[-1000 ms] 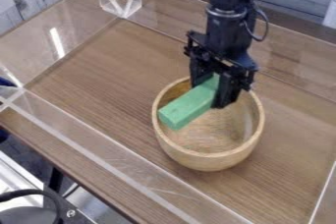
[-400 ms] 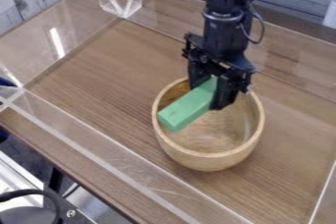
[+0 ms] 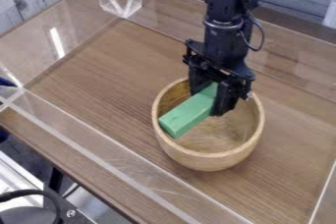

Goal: Remove the green block from inside the brown bowl and put it on the table

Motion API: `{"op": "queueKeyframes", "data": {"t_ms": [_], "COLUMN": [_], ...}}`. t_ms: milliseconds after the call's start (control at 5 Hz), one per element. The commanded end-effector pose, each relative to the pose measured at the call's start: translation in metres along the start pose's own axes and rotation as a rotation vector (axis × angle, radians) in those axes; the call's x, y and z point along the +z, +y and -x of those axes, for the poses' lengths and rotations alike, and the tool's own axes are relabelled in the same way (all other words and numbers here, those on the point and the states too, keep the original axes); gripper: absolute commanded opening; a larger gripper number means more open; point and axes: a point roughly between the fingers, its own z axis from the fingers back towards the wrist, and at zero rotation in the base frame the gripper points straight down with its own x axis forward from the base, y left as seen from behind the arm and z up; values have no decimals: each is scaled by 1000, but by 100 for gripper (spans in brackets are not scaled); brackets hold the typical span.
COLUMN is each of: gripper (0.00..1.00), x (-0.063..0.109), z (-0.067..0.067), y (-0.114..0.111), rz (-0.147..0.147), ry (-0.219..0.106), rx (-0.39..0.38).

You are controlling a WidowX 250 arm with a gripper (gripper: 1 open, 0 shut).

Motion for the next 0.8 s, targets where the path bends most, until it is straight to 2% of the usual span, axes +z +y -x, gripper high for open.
{"op": "queueKeyframes", "data": {"t_ms": [0,600], "gripper": [0,0], "x": [8,8], "z": [-5,-6], "y": [-1,-2], "rz": [-8,-4], "ry": [-36,-41], "rx": [-7,-4]}}
